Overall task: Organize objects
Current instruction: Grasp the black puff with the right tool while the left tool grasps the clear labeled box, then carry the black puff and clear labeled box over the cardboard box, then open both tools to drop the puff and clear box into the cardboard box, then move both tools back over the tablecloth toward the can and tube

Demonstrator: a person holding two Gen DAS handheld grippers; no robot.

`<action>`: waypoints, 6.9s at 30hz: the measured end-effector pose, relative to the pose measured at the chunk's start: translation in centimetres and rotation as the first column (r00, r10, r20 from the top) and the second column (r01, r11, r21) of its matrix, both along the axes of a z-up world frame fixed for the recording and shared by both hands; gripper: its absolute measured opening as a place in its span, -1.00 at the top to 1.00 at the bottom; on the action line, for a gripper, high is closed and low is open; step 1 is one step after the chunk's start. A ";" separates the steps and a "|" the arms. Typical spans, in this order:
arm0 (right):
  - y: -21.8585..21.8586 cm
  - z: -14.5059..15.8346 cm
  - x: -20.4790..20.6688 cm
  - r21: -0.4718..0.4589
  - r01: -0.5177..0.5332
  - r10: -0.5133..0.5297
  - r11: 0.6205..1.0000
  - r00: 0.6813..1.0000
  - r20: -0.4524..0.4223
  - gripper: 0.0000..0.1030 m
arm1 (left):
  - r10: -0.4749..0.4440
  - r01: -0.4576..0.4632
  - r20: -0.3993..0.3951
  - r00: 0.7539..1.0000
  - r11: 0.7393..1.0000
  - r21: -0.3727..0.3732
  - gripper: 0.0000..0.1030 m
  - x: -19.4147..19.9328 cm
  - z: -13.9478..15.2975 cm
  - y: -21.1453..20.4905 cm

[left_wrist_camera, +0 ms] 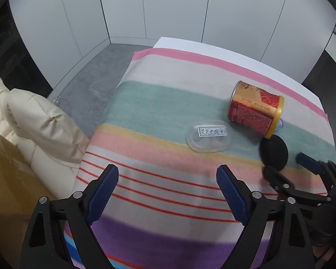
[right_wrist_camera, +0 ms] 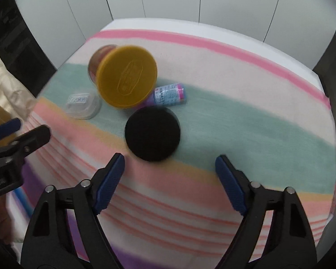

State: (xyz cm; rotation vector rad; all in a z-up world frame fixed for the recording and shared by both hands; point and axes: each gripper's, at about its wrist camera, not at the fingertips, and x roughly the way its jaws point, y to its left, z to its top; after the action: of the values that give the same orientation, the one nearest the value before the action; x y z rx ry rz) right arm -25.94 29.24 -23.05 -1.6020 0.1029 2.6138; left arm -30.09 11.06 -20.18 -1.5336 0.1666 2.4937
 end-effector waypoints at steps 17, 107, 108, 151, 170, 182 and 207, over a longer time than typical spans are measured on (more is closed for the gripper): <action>3.4 0.6 1.2 -0.014 0.021 -0.022 1.000 1.000 -0.023 0.06 | -0.050 0.050 0.019 0.999 0.998 -0.023 -0.49 -3.6 -2.6 6.5; -16.2 20.9 8.1 -0.013 -0.259 0.253 0.966 0.951 -0.178 0.06 | 0.206 -0.173 -0.265 0.942 0.975 0.141 -0.14 13.4 20.0 -21.5; -16.7 21.0 8.1 -0.012 -0.270 0.263 0.963 0.947 -0.182 0.06 | 0.213 -0.181 -0.264 0.941 0.973 0.142 -0.14 13.4 20.0 -21.8; -42.0 22.3 9.8 -0.002 -0.615 0.596 0.789 0.765 -0.242 0.06 | 0.542 -0.525 -0.309 0.782 0.839 0.142 -1.00 22.1 19.5 -41.1; -43.0 22.4 9.9 0.005 -0.598 0.576 0.801 0.770 -0.275 -0.85 | 0.573 -0.553 -0.294 0.765 0.818 0.157 -1.00 22.5 19.2 -42.2; -38.8 22.4 8.8 0.028 -0.522 0.509 0.853 0.816 -0.274 -1.00 | 0.523 -0.498 -0.289 0.802 0.852 0.160 -1.00 20.2 19.2 -38.7; -28.1 22.6 7.5 0.021 -0.380 0.371 0.925 0.887 -0.274 -1.00 | 0.387 -0.364 -0.267 0.883 0.922 0.132 -1.00 16.0 18.8 -29.6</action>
State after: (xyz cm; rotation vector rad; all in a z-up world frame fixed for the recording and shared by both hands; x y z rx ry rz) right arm -18.49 1.15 -0.46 -1.3730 -0.1704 3.1349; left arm -14.11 -18.57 -1.35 -1.2602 -0.2065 2.9807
